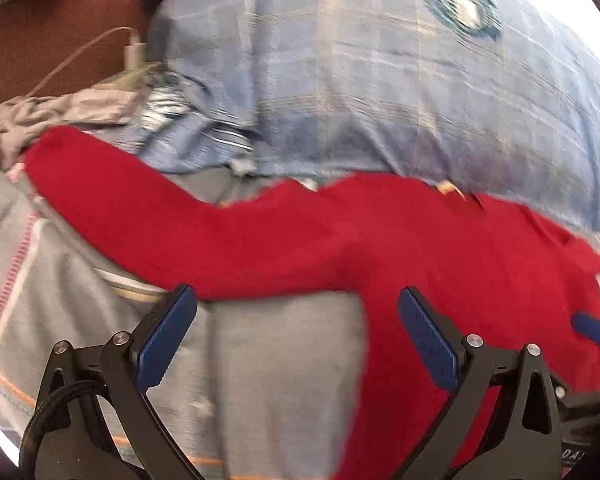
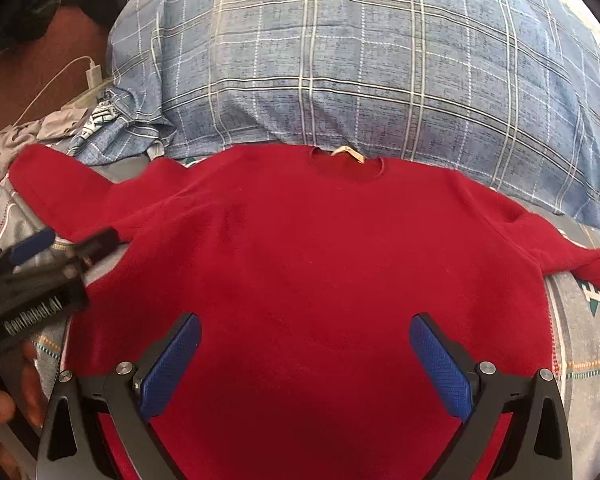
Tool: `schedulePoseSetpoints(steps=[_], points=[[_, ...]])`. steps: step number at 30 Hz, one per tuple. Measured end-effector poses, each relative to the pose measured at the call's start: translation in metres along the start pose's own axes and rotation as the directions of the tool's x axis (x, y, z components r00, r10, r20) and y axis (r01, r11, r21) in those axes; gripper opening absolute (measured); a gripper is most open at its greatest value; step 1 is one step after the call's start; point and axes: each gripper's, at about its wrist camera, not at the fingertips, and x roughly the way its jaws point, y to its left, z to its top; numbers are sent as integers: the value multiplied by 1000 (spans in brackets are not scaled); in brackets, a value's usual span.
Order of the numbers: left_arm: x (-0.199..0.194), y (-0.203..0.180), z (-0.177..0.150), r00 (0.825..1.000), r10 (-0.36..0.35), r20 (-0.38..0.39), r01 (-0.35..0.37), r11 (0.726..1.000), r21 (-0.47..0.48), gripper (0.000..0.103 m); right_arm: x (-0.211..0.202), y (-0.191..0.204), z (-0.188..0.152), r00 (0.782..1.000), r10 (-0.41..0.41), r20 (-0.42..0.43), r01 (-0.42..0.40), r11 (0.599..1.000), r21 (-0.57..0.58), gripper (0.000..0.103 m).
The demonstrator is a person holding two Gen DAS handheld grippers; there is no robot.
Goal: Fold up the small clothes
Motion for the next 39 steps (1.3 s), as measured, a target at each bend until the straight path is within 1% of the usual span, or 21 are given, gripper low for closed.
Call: schedulePoseSetpoints(steps=[2,3,5,8,14,17,18,20,24,25,27,29,30,31,32,33,34,35,36,38,39], points=[[-1,16,9,999,44,6,-44,999,-32,101,0,4,3,1000,9,3,-9,1000,-8,103],[-1,28,14,997,76,10,-75,995,-64,101,-1,5,4,1000,12,4,-12,1000,-14,103],[-1,47,24,993,117,8,-115,987,-109,101,-1,9,6,1000,17,1,-17,999,-29,103],[2,78,40,981,195,7,-192,969,-153,101,-2,11,10,1000,20,4,-20,999,-48,103],[25,119,82,965,264,-5,-261,951,-167,101,-2,15,12,999,51,1,-51,997,-57,103],[37,139,98,947,320,-24,-320,935,-156,101,1,18,8,998,56,-18,-57,996,-68,103],[41,147,102,937,349,-30,-349,924,-158,101,2,19,7,998,58,-24,-60,996,-72,103],[47,159,106,925,379,-40,-380,911,-162,101,5,20,5,998,54,-36,-57,995,-82,103],[63,180,113,894,443,-65,-448,880,-157,101,11,19,3,997,52,-52,-56,995,-77,103],[68,184,114,889,452,-74,-458,875,-154,101,11,19,3,997,55,-56,-59,996,-73,103],[78,191,116,885,456,-91,-465,872,-152,101,13,18,2,996,55,-64,-59,996,-70,103],[84,196,117,891,442,-100,-453,878,-157,95,15,17,1,996,49,-70,-54,996,-72,103],[86,198,117,893,440,-98,-450,878,-161,89,16,17,1,996,45,-73,-51,996,-73,103],[85,199,117,891,445,-85,-453,877,-160,76,17,16,1,996,44,-76,-49,996,-73,103],[83,198,118,891,448,-74,-454,877,-158,67,18,16,1,996,44,-79,-49,996,-70,103],[82,197,119,889,452,-69,-457,876,-156,53,19,15,1,996,44,-80,-50,996,-68,103],[79,196,119,890,451,-64,-455,876,-157,42,20,15,1,996,45,-78,-50,997,-67,103],[78,195,120,893,446,-58,-450,879,-161,34,20,14,1,995,51,-89,-57,996,-63,103],[76,192,120,896,440,-52,-443,882,-161,21,21,15,1,994,52,-92,-58,996,-60,103],[71,185,121,900,434,-30,-434,889,-147,19,21,16,0,994,59,-95,-64,996,-57,103],[67,178,121,896,444,-13,-442,888,-130,19,20,17,-1,994,62,-94,-68,996,-58,103]])
